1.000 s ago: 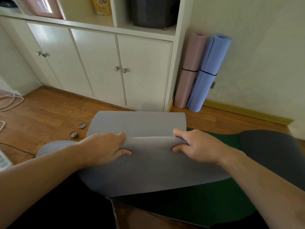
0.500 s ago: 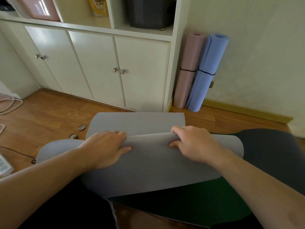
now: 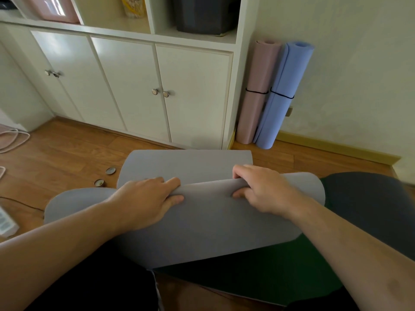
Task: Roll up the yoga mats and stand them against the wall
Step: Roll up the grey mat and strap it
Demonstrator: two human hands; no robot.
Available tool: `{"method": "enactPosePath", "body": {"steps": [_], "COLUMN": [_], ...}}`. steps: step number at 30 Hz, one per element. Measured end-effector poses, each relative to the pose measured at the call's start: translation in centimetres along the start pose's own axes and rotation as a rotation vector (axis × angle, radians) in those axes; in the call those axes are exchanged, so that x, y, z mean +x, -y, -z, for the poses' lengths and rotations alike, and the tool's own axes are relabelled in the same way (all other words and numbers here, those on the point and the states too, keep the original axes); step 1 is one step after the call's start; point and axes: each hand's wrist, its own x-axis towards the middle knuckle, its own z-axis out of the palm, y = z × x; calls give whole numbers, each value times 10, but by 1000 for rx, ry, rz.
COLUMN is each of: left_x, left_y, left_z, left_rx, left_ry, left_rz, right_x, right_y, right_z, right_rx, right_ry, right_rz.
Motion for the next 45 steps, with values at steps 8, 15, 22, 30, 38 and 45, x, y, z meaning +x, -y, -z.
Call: {"method": "enactPosePath", "body": {"steps": [8, 15, 22, 30, 38, 45], "left_x": [5, 2, 3, -5, 0, 4], "left_y": [-6, -8, -4, 1, -7, -11], "left_z": [-18, -15, -10, 0, 4, 8], "left_rx": [82, 130, 79, -112, -148, -14], "left_ry": [-156, -118, 50, 50, -130, -147], "left_rz": [52, 74, 109, -39, 87, 121], "right_x": [12, 9, 2, -5, -1, 4], "right_y": [14, 16, 11, 4, 9, 18], "right_z": [-29, -21, -9, -9, -3, -11], "right_rx": [-327, -332, -43, 29, 41, -232], "right_ry": [-183, -130, 100, 5, -101, -27], "right_rz": [-53, -18, 9, 83, 48, 75]}}
